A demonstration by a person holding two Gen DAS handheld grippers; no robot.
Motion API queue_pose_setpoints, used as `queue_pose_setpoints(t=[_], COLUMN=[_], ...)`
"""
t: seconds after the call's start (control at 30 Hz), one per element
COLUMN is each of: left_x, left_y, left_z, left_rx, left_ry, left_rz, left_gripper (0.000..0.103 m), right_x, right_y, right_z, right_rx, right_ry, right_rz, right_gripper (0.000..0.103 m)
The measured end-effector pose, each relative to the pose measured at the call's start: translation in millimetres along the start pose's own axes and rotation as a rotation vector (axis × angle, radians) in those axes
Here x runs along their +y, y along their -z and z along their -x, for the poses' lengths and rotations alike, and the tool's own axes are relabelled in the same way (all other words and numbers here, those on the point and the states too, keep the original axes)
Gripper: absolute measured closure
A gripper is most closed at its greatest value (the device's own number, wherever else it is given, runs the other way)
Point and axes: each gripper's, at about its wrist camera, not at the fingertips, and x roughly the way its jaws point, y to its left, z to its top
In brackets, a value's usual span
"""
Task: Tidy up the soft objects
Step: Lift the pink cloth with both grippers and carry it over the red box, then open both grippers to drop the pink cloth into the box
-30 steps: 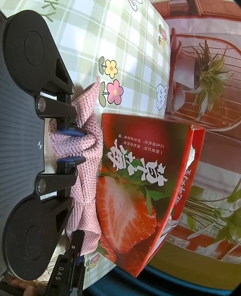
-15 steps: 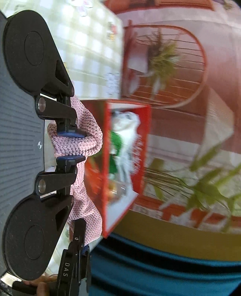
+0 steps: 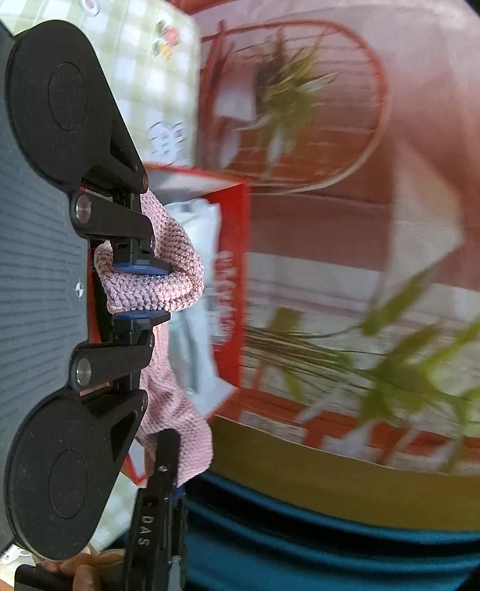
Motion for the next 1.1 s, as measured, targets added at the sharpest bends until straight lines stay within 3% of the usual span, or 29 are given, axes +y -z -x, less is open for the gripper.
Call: queue_pose_setpoints(t=[0.1, 0.23, 0.6, 0.8, 0.93, 1.07, 1.1], left_x=[-4, 7, 18, 6, 8, 7, 4], left_y=[2, 1, 2, 3, -2, -9, -11], left_z=[-28, -56, -77, -60, -45, -23, -17], left_rx=[0.056, 0.128, 0.124, 0.040, 0.001, -0.062, -0.071], left_ry=[-0.070, -0.074, -0.093, -0.108, -0.132, -0.134, -0.147], left_rz=[-0.076, -0.041, -0.022, -0.129, -0.106, -0.067, -0.068], left_gripper=[0.083, 0.083, 0.082, 0.075, 0.028, 0.002, 0.001], right_x=[-13, -23, -27, -19, -17, -17, -16], right_y=[1, 4, 11, 15, 13, 3, 0], right_z=[-27, -54, -93, -84, -68, -45, -40], right_rx=[0.070, 0.140, 0.205, 0.169, 0.130, 0.063, 0.051], right_ry=[0.034, 0.063, 0.080, 0.105, 0.116, 0.083, 0.074], right_rz=[-0.037, -0.025, -0.004, 0.032, 0.062, 0.063, 0.059], right_gripper=[0.087, 0.087, 0.087, 0.079, 0.066, 0.043, 0.037])
